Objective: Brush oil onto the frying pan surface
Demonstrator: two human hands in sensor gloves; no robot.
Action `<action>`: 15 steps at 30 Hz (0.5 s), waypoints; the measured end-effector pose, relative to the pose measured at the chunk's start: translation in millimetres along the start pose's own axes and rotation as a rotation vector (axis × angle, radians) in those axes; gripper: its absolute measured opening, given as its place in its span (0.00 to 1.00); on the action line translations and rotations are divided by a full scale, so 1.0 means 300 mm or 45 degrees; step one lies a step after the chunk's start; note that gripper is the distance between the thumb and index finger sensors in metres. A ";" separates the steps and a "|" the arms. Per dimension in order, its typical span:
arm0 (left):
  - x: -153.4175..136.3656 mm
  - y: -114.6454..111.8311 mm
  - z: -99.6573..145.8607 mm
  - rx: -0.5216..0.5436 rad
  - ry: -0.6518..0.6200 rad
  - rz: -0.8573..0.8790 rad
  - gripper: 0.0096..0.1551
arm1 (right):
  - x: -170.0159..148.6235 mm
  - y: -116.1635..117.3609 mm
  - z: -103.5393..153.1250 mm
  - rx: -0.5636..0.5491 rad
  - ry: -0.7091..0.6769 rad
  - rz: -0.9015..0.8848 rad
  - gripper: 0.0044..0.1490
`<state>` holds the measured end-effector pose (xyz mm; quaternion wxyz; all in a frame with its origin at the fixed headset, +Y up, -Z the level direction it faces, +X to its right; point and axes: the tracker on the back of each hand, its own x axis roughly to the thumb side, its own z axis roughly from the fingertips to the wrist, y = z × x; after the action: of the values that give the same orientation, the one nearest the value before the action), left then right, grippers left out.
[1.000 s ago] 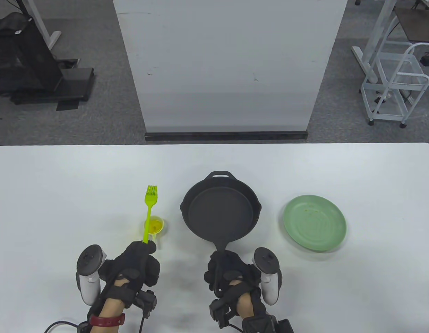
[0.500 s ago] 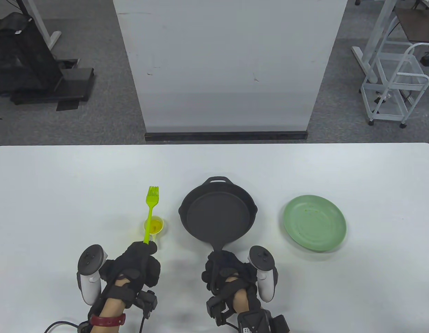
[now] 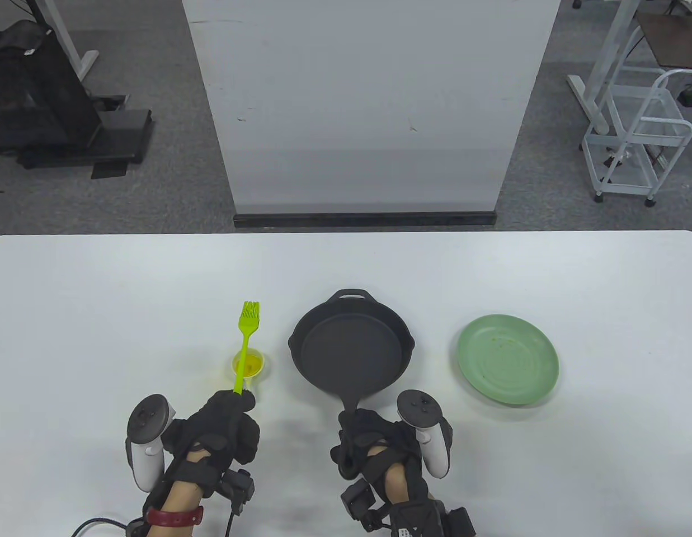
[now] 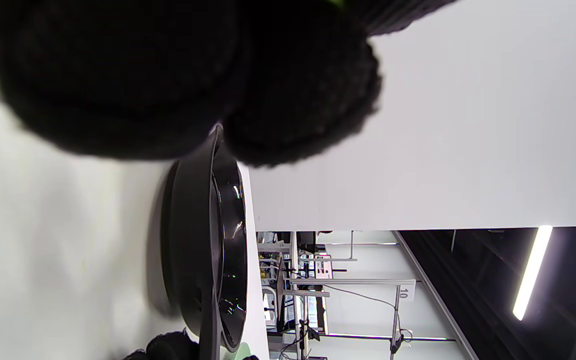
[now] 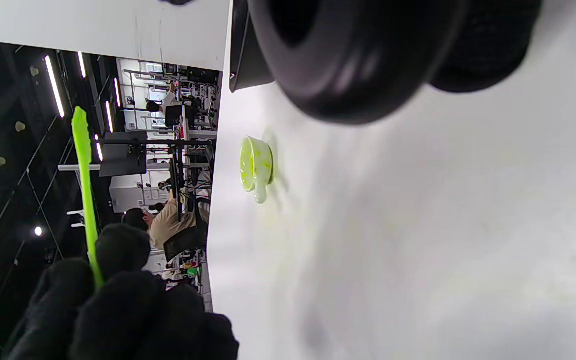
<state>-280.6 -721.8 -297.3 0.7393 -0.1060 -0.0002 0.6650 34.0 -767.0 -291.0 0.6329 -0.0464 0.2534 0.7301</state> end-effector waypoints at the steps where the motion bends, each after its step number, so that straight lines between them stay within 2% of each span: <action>1: 0.000 -0.001 0.000 -0.002 0.001 -0.001 0.27 | 0.000 0.001 0.003 -0.017 0.002 0.008 0.45; 12: -0.007 -0.011 -0.003 0.010 -0.004 -0.014 0.27 | 0.014 0.008 0.049 0.033 0.057 0.262 0.52; 15: -0.011 -0.022 -0.006 0.004 -0.001 -0.011 0.27 | 0.052 -0.013 0.087 -0.033 -0.029 0.363 0.51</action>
<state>-274.2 -726.1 -297.4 0.7423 -0.1045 0.0002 0.6618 41.3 -741.5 -275.5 0.5250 -0.0099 0.2408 0.8163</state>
